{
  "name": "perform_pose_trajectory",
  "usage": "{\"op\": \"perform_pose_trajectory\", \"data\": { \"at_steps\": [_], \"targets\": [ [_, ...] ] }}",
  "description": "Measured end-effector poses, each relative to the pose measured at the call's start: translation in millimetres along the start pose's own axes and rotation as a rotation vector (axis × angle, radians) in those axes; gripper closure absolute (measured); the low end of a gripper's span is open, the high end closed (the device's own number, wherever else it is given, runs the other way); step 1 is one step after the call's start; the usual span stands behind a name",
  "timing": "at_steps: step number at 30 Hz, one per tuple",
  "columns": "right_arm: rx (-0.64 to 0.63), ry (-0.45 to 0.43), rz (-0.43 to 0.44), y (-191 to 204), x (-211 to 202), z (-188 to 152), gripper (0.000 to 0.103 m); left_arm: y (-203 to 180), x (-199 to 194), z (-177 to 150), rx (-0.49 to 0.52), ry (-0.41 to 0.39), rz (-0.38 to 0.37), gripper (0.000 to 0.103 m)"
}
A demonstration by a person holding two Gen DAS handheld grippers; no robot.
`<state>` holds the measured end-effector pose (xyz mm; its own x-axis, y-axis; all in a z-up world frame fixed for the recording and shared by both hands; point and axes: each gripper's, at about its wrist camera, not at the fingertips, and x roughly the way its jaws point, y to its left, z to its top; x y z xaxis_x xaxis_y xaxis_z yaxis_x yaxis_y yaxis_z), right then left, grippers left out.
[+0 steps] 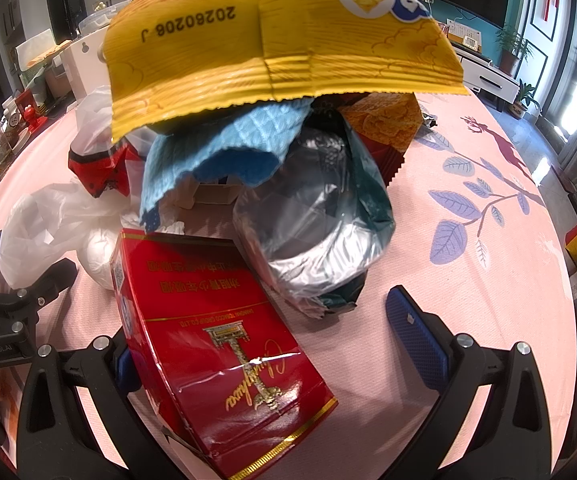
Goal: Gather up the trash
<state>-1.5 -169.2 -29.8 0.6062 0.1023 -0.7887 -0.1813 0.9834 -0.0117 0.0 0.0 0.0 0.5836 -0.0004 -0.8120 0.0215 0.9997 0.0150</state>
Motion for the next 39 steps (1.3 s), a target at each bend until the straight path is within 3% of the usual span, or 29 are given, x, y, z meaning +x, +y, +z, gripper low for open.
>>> {"op": "perform_pose_trajectory", "data": {
  "at_steps": [30, 32, 35, 39],
  "targets": [
    [0.033, 0.017, -0.014, 0, -2, -2, 0.002, -1, -1, 0, 0.015, 0.015, -0.011, 0.002],
    [0.059, 0.046, 0.005, 0, -11, -5, 0.002, -2, -3, 0, 0.023, 0.03, -0.018, 0.003],
    [0.06, 0.015, 0.058, 4, -34, -8, 0.002, -5, -22, -1, 0.035, -0.008, -0.033, 0.003],
    [0.034, -0.032, 0.045, 7, -69, -7, 0.002, -7, -54, 5, 0.053, -0.062, -0.068, 0.003]
  ]
}}
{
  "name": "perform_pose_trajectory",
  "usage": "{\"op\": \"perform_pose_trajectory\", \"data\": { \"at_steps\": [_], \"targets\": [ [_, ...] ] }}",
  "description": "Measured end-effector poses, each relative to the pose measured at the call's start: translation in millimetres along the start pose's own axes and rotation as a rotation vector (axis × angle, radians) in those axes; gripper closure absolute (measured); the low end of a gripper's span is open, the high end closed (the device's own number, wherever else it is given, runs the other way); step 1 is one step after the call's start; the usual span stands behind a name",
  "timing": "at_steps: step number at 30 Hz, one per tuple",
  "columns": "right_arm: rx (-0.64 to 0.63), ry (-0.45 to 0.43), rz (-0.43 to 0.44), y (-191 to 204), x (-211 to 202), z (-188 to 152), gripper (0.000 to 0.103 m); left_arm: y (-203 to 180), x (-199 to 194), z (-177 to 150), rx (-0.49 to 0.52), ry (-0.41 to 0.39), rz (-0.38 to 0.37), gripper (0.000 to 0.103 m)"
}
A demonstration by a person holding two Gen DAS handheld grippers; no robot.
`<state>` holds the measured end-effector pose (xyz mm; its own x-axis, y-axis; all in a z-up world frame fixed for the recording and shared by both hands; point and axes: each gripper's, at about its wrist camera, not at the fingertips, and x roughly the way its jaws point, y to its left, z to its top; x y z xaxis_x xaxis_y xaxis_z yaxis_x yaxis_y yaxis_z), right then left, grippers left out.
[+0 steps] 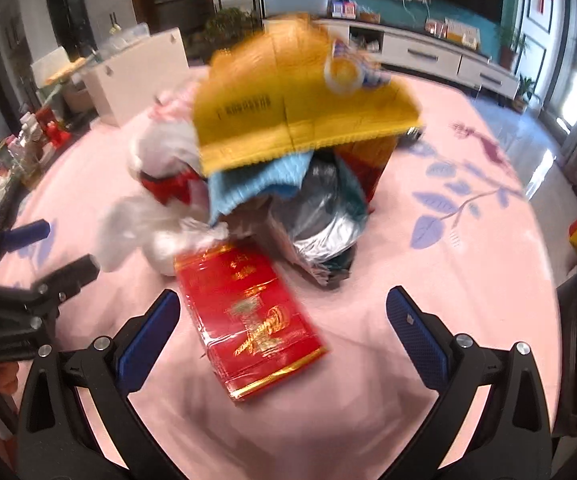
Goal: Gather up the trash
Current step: 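Reach the right tool to the yellow snack bag while the left tool reaches the white plastic bag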
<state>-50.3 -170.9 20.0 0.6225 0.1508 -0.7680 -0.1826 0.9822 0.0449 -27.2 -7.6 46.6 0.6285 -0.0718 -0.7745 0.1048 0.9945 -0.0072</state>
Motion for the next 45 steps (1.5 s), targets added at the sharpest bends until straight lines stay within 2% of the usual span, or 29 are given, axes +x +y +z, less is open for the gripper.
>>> {"op": "perform_pose_trajectory", "data": {
  "at_steps": [5, 8, 10, 14, 17, 22, 28, 31, 36, 39, 43, 45],
  "targets": [
    [0.022, -0.03, 0.024, 2, -36, 17, 0.002, 7, -33, 25, -0.041, -0.006, -0.047, 0.003],
    [-0.02, -0.111, 0.019, 12, -63, 34, 0.002, 16, -49, 46, -0.077, -0.015, -0.077, 0.003],
    [-0.04, -0.133, 0.027, 19, -69, 46, 0.002, 20, -57, 59, -0.092, -0.025, -0.093, 0.003],
    [-0.038, -0.164, -0.01, 24, -74, 60, 0.002, 26, -60, 58, -0.093, -0.067, -0.123, 0.003],
    [-0.008, -0.171, -0.012, 18, -69, 55, 0.002, 33, -51, 51, -0.127, -0.042, -0.116, 0.003],
    [0.099, -0.134, -0.031, -5, -59, 47, 0.002, 42, -40, 44, -0.181, -0.009, -0.15, 0.003],
    [0.193, -0.112, -0.014, -29, -56, 39, 0.002, 36, -27, 38, -0.181, 0.004, -0.218, 0.004],
    [0.218, -0.106, 0.007, -34, -53, 37, 0.009, 29, -17, 36, -0.189, 0.019, -0.281, 0.01],
    [0.26, -0.106, 0.028, -41, -51, 38, 0.026, 12, -7, 35, -0.164, 0.021, -0.321, 0.019],
    [0.244, -0.118, 0.023, -40, -53, 45, 0.026, 4, 0, 37, -0.158, 0.026, -0.36, 0.021],
    [0.16, -0.138, 0.005, -29, -54, 77, 0.026, -6, 19, 40, -0.159, 0.059, -0.377, 0.021],
    [0.141, -0.119, 0.01, -26, -47, 94, 0.026, -11, 31, 41, -0.158, 0.083, -0.376, 0.022]
  ]
}}
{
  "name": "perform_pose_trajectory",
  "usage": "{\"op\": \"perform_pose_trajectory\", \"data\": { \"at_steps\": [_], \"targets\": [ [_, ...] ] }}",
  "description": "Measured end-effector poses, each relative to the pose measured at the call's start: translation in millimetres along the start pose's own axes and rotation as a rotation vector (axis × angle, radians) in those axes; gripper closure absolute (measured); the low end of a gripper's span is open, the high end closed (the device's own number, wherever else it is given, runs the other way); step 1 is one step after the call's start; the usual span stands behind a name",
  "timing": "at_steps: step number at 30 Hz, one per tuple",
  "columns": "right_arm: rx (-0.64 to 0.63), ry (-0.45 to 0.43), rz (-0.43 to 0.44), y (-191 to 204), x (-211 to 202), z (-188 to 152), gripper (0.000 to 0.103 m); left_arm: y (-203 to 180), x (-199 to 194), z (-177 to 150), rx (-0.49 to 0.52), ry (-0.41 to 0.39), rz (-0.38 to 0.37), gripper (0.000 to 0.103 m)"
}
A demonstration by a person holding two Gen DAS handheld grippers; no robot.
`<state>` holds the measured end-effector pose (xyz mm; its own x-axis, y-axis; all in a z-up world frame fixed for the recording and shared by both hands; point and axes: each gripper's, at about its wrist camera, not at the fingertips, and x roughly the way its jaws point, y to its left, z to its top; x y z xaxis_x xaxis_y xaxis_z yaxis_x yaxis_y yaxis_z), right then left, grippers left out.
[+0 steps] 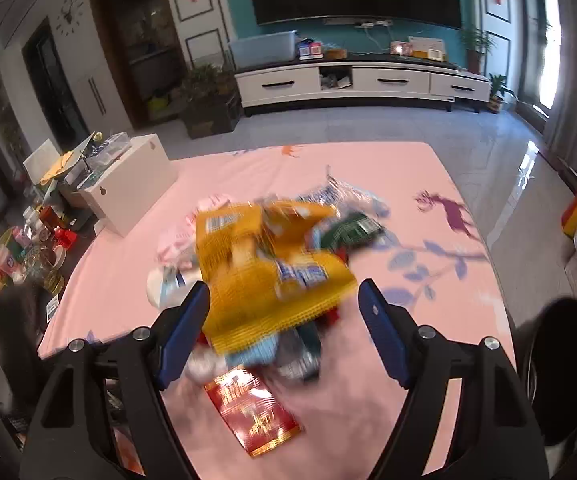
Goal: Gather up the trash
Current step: 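Reach the right tool to the yellow snack bag while the left tool reaches the white plastic bag, then close the right tool on the yellow snack bag while the left tool grips the white plastic bag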
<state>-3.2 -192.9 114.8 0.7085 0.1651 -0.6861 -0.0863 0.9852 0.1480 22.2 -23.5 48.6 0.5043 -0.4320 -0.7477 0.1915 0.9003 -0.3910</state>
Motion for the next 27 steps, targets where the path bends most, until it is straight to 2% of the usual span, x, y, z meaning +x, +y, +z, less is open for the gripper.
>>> {"op": "perform_pose_trajectory", "data": {
  "at_steps": [4, 6, 9, 12, 14, 16, 20, 23, 27],
  "targets": [
    [-0.052, 0.08, -0.017, 16, 33, 27, 0.023, 1, 19, -2, -0.004, 0.043, 0.006, 0.022],
    [-0.084, 0.102, -0.043, 23, 44, 31, 0.01, 2, 29, -3, -0.006, 0.063, 0.007, 0.022],
    [-0.132, 0.143, -0.086, 31, 61, 31, 0.01, 1, 36, -5, -0.005, 0.075, -0.006, 0.025],
    [-0.139, 0.185, -0.1, 29, 75, 26, 0.01, -1, 46, -8, 0.006, 0.083, -0.012, 0.036],
    [-0.142, 0.199, -0.105, 26, 81, 21, 0.01, -1, 49, -10, 0.006, 0.073, -0.012, 0.048],
    [-0.136, 0.2, -0.092, 23, 82, 18, 0.017, -2, 52, -14, 0.01, 0.074, -0.01, 0.063],
    [-0.133, 0.207, -0.054, 20, 77, 12, 0.056, -4, 45, -21, -0.014, 0.045, -0.012, 0.069],
    [-0.142, 0.176, -0.063, 20, 66, 6, 0.065, -6, 30, -24, -0.018, 0.015, 0.011, 0.07],
    [-0.089, 0.137, -0.015, 12, 43, -2, 0.068, -16, 9, -26, -0.001, -0.028, 0.036, 0.071]
  ]
}}
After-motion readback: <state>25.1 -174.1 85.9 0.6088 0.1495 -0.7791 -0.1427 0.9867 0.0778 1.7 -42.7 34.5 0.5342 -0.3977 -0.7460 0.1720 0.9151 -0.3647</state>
